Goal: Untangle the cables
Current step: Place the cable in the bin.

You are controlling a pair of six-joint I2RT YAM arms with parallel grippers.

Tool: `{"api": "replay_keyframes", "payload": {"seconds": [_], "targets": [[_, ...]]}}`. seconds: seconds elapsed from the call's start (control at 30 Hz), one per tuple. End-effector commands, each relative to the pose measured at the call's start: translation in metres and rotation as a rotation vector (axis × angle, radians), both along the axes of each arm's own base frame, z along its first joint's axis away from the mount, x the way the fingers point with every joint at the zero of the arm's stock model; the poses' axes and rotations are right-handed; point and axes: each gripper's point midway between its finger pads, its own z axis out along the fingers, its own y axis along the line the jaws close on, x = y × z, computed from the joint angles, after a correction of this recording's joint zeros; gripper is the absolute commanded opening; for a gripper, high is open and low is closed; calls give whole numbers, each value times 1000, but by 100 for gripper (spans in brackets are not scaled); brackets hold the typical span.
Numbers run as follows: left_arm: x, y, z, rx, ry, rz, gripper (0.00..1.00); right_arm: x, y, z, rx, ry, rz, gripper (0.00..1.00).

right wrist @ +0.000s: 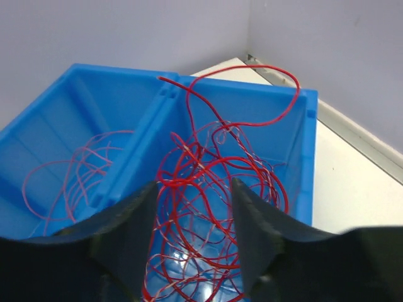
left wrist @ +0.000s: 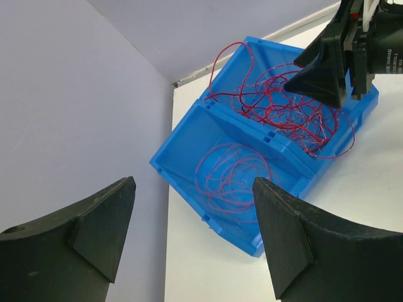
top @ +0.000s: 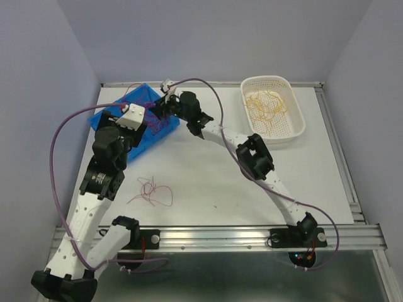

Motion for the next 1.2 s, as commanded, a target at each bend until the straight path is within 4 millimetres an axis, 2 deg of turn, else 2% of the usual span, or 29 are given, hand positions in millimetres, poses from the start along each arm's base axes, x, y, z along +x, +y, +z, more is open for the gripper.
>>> {"api": "replay_keyframes", "payload": {"seconds": [0.0,0.03,0.07,0.1,0.13,0.17,0.2,0.23,0.27,0.3,0.33,0.37,0.4,0.43,0.47,0.5,0.53,0.57,0.6,0.67,0.7,0.8,0.93,0.97,1.1,1.17], "targets": [[1,4,11,2,-42,16,87,-20,-7,96,78,-150,8,60],[4,5,8,6,-34,22,87,-23,-10,106,84,-157,6,63],[5,6,7,9,-29,28,87,-27,-13,102,70,-144,13,64],[8,6,6,14,-24,23,87,-34,-20,112,65,-140,13,65],[9,5,5,18,-20,17,87,-40,-24,131,83,-152,14,65],[11,6,4,22,-15,17,87,-46,-27,114,43,-119,27,66],[12,6,4,23,-12,15,87,-52,-32,110,9,-89,36,68],[16,7,1,26,0,12,87,-61,-41,126,12,-85,36,69],[18,7,-1,32,10,5,87,-70,-46,100,-38,-27,46,75],[20,3,-2,35,20,-25,86,-80,-53,86,-95,10,64,78],[21,4,-4,35,35,-34,87,-98,-63,65,-162,78,103,84],[21,1,-7,35,47,-57,87,-103,-64,78,-147,63,119,84],[21,-3,-9,33,55,-85,87,-118,-73,39,-229,141,147,86],[20,-15,-10,23,65,-156,88,-131,-75,30,-254,160,182,86],[17,-19,-15,20,88,-184,88,-147,-78,27,-260,172,228,86],[15,-21,-15,13,95,-195,88,-157,-80,12,-283,200,248,87],[11,-31,-19,2,119,-258,88,-175,-78,-9,-319,232,273,88],[8,-35,-21,4,129,-282,88,-184,-77,-21,-340,245,281,89],[4,-40,-21,2,136,-314,88,-202,-72,-37,-375,252,306,90],[-2,-42,-26,2,168,-333,88,-219,-65,-53,-406,261,328,92],[-7,-42,-25,0,169,-339,88,-235,-58,-65,-421,282,366,93],[-15,-41,-16,3,145,-338,88,-260,-44,-85,-447,307,429,95],[-22,-39,-9,3,127,-338,89,-275,-28,-87,-404,340,469,97],[-23,-39,-9,5,129,-337,89,-281,-26,-89,-399,349,485,97],[-24,-36,-12,16,136,-328,89,-289,-16,-78,-316,373,505,98],[-24,-35,-15,24,143,-325,89,-289,-13,-82,-311,381,495,98]]}}
